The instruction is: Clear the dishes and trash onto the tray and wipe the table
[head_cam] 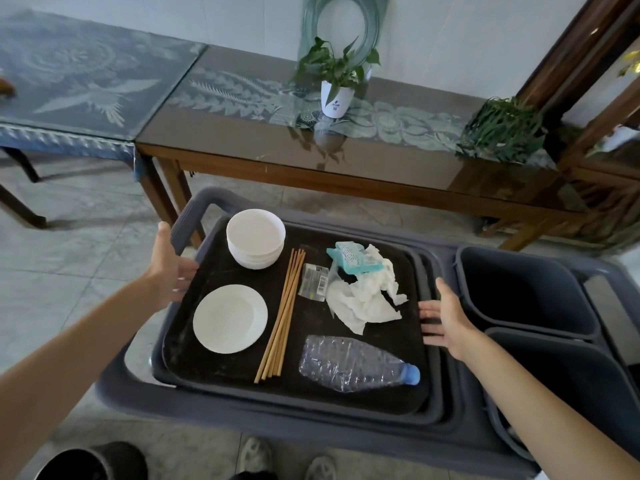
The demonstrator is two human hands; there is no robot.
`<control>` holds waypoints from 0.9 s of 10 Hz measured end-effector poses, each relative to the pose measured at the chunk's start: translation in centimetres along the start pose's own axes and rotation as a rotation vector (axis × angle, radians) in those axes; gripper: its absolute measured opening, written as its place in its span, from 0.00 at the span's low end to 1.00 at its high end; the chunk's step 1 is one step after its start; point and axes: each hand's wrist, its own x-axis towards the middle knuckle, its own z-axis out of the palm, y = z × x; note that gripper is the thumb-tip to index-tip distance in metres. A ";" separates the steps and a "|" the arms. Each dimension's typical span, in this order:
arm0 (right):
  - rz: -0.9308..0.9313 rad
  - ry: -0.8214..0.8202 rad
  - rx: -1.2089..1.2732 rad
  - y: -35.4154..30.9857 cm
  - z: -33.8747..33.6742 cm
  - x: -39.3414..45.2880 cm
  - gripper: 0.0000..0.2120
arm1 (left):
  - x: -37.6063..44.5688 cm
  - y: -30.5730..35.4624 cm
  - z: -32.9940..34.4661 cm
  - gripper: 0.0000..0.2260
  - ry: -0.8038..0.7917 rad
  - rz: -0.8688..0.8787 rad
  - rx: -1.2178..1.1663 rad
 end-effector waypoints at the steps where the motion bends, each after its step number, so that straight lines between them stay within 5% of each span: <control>1: 0.005 -0.010 -0.013 -0.1 -0.2 0.3 0.33 | 0.4 0.3 0.2 0.47 -0.010 -0.019 -0.002; 6: 0.029 0.010 0.100 -0.1 -2.0 0.9 0.43 | 0.4 -0.4 0.6 0.45 -0.050 -0.011 0.060; 9: -0.150 0.176 -0.016 0.8 0.3 -0.4 0.37 | -0.9 -1.3 0.6 0.30 -0.035 0.102 0.190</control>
